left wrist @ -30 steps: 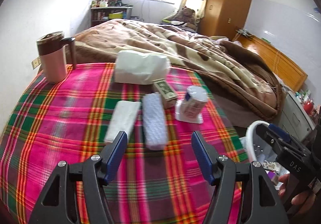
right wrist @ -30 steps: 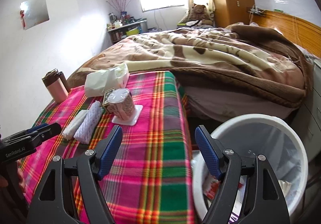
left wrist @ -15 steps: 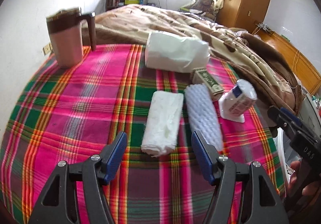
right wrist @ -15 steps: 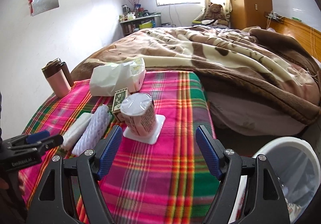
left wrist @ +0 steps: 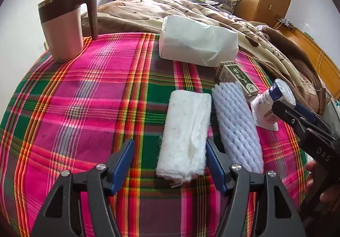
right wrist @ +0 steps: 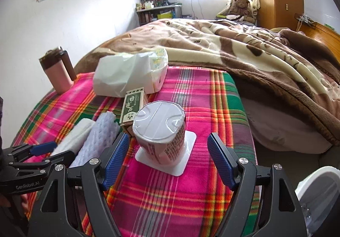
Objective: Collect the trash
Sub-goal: 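Grasp the white cloth roll with the left gripper while the right approaches the white cup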
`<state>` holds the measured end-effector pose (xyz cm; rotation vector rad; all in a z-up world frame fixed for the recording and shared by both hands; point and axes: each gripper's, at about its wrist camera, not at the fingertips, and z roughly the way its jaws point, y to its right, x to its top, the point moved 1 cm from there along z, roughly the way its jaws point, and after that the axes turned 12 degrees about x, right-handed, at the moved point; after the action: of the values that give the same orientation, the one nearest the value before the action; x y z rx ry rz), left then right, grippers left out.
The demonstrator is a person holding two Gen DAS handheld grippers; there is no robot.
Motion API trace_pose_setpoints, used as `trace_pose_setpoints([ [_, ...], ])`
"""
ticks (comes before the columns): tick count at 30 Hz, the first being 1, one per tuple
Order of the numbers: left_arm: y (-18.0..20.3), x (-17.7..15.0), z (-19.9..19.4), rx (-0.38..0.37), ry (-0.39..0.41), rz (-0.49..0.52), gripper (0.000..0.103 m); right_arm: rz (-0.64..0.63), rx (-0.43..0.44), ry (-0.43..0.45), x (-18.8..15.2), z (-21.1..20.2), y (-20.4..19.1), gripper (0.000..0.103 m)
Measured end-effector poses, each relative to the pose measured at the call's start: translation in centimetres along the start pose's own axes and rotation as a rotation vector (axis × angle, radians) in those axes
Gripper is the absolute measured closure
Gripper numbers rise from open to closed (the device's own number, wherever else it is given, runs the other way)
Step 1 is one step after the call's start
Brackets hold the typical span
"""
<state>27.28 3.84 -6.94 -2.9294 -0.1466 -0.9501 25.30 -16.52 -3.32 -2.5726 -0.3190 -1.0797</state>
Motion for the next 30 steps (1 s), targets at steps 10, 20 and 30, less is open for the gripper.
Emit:
trace_pose_setpoints([
  [10, 0.5, 0.8, 0.9, 0.03, 0.004, 0.028, 0.035, 0.045, 0.005, -0.029, 0.4, 1.0, 0.8, 0.026],
  [20, 0.8, 0.9, 0.8, 0.003, 0.006, 0.022, 0.068, 0.063, 0.003, -0.014, 0.4, 0.9, 0.7, 0.051],
  [30, 0.7, 0.4, -0.4, -0.01, 0.019, 0.009, 0.074, 0.057, 0.003, -0.004, 0.0, -0.1, 0.5, 0.051],
])
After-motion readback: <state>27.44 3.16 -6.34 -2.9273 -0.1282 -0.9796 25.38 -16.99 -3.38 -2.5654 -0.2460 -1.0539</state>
